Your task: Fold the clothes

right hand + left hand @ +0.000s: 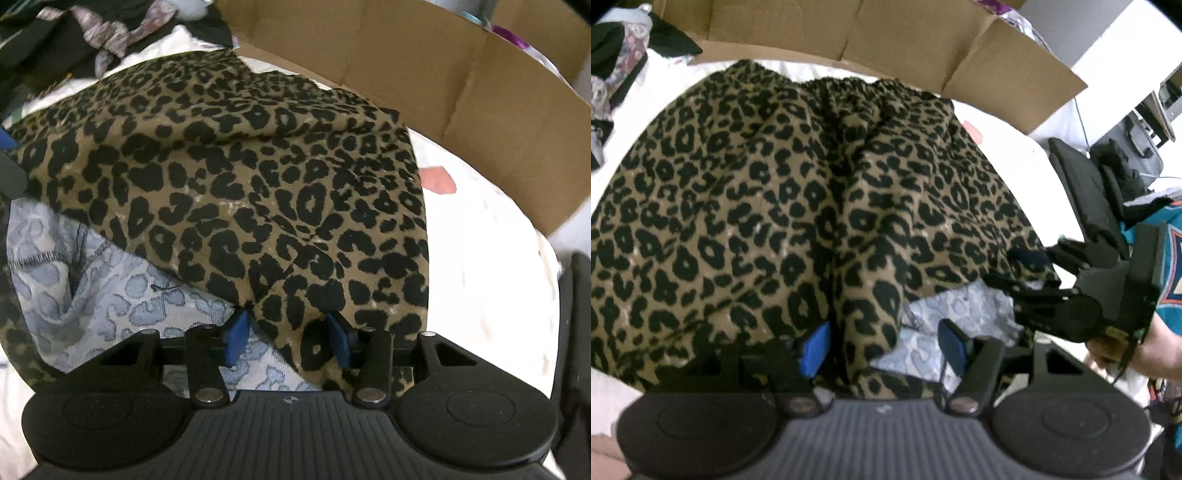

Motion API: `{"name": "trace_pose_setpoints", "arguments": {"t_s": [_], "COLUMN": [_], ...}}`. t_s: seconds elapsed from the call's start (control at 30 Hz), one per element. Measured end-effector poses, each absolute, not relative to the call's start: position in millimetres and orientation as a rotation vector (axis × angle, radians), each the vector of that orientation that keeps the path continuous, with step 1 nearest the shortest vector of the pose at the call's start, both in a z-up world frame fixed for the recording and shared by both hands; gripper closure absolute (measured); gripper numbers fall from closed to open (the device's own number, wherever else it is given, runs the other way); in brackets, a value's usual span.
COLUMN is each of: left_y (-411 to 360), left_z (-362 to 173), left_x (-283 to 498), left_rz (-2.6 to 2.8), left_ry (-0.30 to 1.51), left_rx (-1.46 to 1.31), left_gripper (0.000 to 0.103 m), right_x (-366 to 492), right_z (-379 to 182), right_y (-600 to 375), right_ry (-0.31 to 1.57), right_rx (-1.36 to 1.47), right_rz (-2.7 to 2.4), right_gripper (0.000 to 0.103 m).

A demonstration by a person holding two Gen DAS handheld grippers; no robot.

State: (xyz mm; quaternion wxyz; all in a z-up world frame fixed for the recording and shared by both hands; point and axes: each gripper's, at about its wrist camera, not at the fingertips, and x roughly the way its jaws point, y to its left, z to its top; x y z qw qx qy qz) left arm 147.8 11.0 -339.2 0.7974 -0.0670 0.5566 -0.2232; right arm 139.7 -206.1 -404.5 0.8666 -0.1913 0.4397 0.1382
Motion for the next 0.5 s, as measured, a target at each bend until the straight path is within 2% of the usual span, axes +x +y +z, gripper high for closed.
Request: {"name": "trace_pose_setpoints", "arguments": {"t_s": [0.17, 0.5], "left_y": [8.0, 3.8], "left_z": [-346.2, -350.1], "left_x": [138.7, 137.9], "left_rz": [-0.493, -0.499], "left_ry": [1.223, 1.225], "left_rx": [-0.164, -0.182], "left_gripper": [0.039, 0.04], "right_x": [135.4, 133.2], "right_z": [-406.0, -407.1], "right_y": [-200.3, -207.4], "right_ry": [0.891, 0.89], "right_rx": [-0.477, -0.417], "right_rz": [0.317, 0.304], "right_gripper": [0.05, 0.05]}}
